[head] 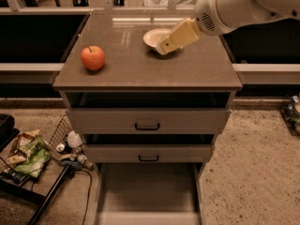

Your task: Pick apple from bottom drawer and place on counter

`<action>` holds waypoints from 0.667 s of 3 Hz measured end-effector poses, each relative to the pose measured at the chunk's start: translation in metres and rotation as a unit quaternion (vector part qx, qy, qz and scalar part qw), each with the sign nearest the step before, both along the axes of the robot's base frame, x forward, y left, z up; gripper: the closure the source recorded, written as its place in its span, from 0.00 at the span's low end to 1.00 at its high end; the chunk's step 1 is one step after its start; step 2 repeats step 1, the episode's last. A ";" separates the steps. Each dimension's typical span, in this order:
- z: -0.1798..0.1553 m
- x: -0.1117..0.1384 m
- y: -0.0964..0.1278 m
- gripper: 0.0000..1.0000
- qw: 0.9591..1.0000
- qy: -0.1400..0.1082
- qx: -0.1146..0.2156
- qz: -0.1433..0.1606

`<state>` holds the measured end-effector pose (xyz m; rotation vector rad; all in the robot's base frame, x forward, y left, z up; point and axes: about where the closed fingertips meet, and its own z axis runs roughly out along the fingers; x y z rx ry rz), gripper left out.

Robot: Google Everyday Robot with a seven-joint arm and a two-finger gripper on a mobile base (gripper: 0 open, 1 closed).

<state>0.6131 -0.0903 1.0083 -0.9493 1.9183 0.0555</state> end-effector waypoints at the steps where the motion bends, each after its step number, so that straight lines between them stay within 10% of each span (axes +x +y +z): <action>1: -0.001 0.005 -0.012 0.00 1.000 0.000 -0.007 -0.028; 2: -0.001 0.005 -0.012 0.00 1.000 0.000 -0.007 -0.028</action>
Offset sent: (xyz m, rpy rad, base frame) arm 0.0000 0.0000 0.0000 0.0000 0.0000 0.0000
